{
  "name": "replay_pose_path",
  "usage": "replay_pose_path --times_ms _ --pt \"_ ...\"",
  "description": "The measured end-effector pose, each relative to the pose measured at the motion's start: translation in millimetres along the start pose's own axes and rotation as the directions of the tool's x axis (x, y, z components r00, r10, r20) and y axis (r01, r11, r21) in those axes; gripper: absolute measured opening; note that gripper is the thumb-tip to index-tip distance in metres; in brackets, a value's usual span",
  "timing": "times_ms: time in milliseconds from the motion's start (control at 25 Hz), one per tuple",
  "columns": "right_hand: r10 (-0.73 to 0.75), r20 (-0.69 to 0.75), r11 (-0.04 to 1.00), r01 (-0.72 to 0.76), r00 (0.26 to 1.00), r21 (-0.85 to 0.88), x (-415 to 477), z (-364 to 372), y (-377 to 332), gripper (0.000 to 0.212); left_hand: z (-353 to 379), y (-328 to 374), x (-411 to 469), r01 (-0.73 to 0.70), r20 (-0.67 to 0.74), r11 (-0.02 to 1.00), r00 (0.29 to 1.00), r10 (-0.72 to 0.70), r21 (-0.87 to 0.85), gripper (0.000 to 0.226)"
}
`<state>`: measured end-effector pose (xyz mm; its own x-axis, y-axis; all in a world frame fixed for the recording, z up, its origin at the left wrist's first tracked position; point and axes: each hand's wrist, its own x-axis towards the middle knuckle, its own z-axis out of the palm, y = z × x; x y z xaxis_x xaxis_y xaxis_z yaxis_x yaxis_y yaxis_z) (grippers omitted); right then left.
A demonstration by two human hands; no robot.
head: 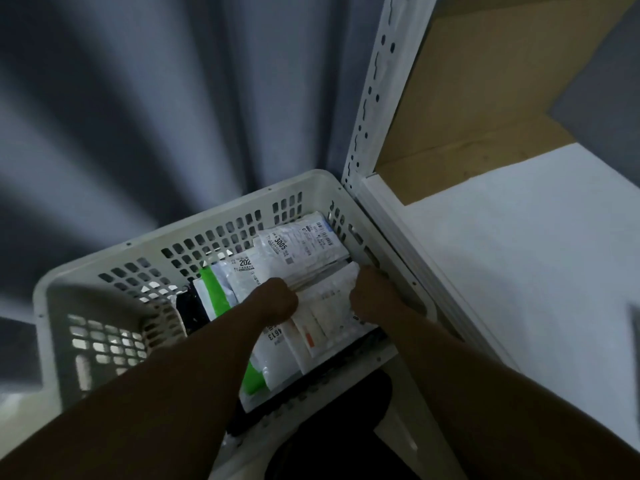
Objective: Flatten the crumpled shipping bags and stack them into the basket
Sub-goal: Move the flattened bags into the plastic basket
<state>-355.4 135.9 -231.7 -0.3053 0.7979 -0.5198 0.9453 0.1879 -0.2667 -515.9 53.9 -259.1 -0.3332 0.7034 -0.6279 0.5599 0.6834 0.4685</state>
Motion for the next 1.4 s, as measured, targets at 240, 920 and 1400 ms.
replay_pose_path --times_ms 240,920,1400 --pt "0.006 -0.051 0.998 -0.009 0.999 -0.069 19.6 23.4 2.3 0.039 26.2 -12.7 13.4 0.022 -0.229 1.0 0.973 -0.019 0.011 0.025" --pt "-0.35 -0.073 0.842 0.279 0.934 -0.462 5.2 32.4 -0.1 0.046 45.1 -17.9 17.9 0.041 -0.471 0.985 0.875 -0.116 -0.168 0.036" --pt "-0.204 0.229 0.925 0.264 0.952 -0.274 13.3 48.5 5.9 0.055 56.5 9.3 -0.8 -0.126 0.01 0.95 0.992 0.129 0.285 0.046"
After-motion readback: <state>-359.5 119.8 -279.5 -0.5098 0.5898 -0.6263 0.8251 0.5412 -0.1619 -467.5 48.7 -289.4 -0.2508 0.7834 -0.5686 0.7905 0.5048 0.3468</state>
